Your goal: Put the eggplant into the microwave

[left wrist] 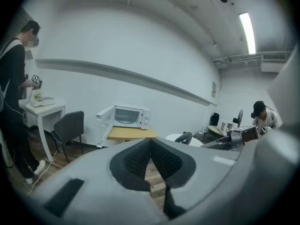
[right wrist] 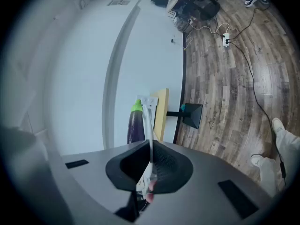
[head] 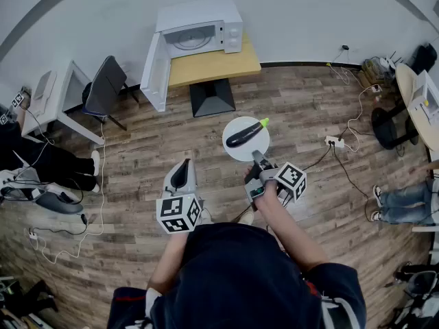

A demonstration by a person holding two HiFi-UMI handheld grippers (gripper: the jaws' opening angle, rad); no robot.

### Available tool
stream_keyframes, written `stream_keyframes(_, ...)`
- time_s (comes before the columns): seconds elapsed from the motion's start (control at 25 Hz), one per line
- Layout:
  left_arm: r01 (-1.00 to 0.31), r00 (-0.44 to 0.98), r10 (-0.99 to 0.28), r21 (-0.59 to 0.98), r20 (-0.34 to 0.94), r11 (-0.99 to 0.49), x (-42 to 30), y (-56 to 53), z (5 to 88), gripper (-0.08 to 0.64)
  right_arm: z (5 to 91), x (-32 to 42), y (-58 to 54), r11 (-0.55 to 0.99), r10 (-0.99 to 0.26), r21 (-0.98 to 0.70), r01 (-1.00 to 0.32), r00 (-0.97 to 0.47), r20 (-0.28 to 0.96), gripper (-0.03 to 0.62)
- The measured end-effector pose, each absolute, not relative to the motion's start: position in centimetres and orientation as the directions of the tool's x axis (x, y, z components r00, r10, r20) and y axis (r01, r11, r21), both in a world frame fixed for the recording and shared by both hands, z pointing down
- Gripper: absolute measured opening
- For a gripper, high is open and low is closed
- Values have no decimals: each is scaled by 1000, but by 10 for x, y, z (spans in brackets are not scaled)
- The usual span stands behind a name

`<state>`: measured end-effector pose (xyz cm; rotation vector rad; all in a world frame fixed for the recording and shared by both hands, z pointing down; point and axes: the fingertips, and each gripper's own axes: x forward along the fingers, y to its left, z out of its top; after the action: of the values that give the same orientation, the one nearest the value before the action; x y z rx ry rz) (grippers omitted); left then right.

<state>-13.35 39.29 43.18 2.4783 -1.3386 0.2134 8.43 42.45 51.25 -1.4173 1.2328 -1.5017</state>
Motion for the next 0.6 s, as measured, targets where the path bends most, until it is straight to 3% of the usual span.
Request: stream_keyframes(0.6,-856,516,-807,194,287,-478,-103,421,436,17,506,113,442,-229,-953,-968,-105,-177,245,20)
